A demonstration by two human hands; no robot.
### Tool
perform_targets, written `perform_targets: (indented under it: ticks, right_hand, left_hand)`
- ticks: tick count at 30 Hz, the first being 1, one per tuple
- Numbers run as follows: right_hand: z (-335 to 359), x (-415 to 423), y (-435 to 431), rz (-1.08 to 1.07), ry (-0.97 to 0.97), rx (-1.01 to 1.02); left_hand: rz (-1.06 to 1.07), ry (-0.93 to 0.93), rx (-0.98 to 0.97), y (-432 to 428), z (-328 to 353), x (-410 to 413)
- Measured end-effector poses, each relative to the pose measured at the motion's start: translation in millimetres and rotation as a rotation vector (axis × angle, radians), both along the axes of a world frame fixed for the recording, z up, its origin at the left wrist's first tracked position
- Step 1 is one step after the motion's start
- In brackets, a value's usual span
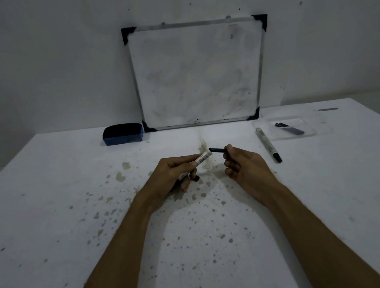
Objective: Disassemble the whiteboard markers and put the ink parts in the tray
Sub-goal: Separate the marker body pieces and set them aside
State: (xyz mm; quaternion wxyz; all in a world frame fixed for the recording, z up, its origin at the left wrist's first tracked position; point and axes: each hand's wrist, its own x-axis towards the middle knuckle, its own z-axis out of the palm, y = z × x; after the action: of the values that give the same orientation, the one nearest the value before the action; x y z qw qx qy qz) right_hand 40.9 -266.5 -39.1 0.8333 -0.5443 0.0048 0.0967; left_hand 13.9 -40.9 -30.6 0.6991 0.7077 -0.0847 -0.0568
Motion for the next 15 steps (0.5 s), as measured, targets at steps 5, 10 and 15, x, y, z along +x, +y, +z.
perform_targets:
  ticks: [5,10,15]
  right_hand:
    - [1,-2,-1,-0.046,-0.135,-0.127]
    - [1,-4,-6,-0.03,-0.28,-0.305]
    - [0,-15,7,-0.127,-0.409,-0.378]
  left_hand:
    - [0.018,-0.027,0.029,0,-2,1]
    - [0.013,-0.03,0.1,-4,-3,-1]
    - [-0.004,-0.03,0.091,-5,-2,-2]
